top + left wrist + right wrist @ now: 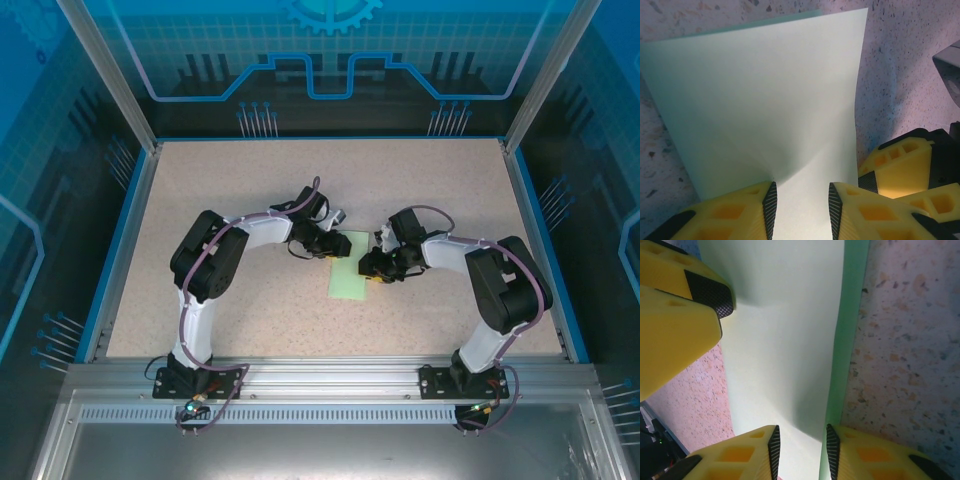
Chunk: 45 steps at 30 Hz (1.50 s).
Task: Fold a paper plane with a square sheet of paper (fold left side to right side)
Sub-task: Hold the square sheet of paper at the center of the table.
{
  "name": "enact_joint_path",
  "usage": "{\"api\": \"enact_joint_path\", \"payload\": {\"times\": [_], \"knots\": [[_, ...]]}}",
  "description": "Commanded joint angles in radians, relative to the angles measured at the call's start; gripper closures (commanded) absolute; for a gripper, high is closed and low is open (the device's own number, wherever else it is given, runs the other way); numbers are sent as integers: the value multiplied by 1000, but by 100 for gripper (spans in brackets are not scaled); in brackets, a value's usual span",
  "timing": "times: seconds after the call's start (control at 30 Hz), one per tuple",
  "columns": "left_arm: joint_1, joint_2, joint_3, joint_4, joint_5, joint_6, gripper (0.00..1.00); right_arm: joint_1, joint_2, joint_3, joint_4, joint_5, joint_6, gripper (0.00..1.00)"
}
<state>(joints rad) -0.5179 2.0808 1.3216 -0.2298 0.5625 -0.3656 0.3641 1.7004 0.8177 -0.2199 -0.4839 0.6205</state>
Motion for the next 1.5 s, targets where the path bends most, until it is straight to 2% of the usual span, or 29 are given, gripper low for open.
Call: {"api": "enact_joint_path", "payload": {"times": [0.0,0.37,0.57,1.13,1.47], "knots": [[0,18,25,-10,-4,-3,64,15,7,4,7,-24,7,70],[0,25,29,-14,-5,-3,64,15,-2,15,-43,17,-19,80],[1,23,32,-20,-7,-1,64,15,2,24,-68,44,-32,91],[-1,-25,34,-45,-12,10,59,15,24,55,-117,93,-60,93],[0,-102,1,-50,-19,14,56,19,47,84,-152,123,-80,93]]}}
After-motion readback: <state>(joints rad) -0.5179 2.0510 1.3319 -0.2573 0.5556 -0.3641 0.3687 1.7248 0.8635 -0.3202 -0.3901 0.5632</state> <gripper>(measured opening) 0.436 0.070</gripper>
